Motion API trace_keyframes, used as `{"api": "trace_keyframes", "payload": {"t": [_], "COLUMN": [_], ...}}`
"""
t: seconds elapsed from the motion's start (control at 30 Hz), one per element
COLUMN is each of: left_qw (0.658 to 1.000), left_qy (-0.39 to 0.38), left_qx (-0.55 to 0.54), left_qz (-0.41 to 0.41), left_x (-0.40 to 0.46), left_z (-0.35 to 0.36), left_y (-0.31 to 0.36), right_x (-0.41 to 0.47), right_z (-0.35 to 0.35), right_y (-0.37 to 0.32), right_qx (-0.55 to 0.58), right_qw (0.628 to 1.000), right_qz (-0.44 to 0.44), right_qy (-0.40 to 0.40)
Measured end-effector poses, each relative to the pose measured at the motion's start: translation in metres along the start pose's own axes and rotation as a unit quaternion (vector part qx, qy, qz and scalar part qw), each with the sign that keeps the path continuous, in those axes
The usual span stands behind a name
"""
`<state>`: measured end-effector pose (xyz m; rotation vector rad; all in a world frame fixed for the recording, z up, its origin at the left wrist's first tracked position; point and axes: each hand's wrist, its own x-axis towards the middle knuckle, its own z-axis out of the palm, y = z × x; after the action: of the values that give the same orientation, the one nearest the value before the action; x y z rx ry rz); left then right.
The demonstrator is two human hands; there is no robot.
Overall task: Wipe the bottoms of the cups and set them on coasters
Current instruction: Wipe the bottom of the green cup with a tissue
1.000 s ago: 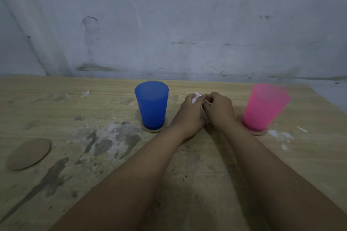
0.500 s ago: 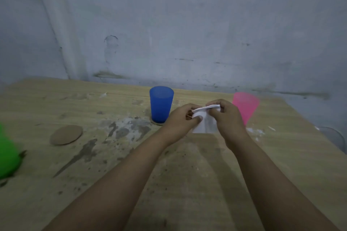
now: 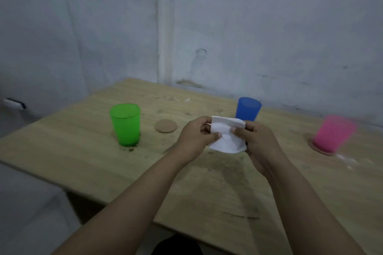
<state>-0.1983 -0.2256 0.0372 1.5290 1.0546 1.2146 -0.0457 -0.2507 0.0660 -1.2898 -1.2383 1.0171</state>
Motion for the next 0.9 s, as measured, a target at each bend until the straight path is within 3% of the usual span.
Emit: {"api": "trace_keyframes", "payload": {"t": [0.27,0.53,0.73,0.9], "left_qw": [0.994,0.974,0.951,0.968], "left_qy": [0.069,0.165,0.198,0.160], "left_qx": [-0.050,0.096,0.160,0.146], "left_qz": [-0.064,-0.120,-0.177,-0.130], "left_x": [-0.052,-0.070,-0.054,-0.034], "left_z": [-0.101,-0.195,-0.219,-0.216], "left_y": [-0.023,-0.040,-0.047,-0.061], "right_x": [-0.013,-0.009,0.006,0.012], "right_z": [0.099,0.151,0.173,0.184], "right_y": [0.009,0.026,0.033,0.039], "right_qx": [0.037,0.082,0.075,0.082], "right_qw": [0.998,0.994,0.991,0.988], "right_qz": [0.023,0.077,0.106,0.118], "right_qy": [-0.041,-0.009,0.034,0.060]}}
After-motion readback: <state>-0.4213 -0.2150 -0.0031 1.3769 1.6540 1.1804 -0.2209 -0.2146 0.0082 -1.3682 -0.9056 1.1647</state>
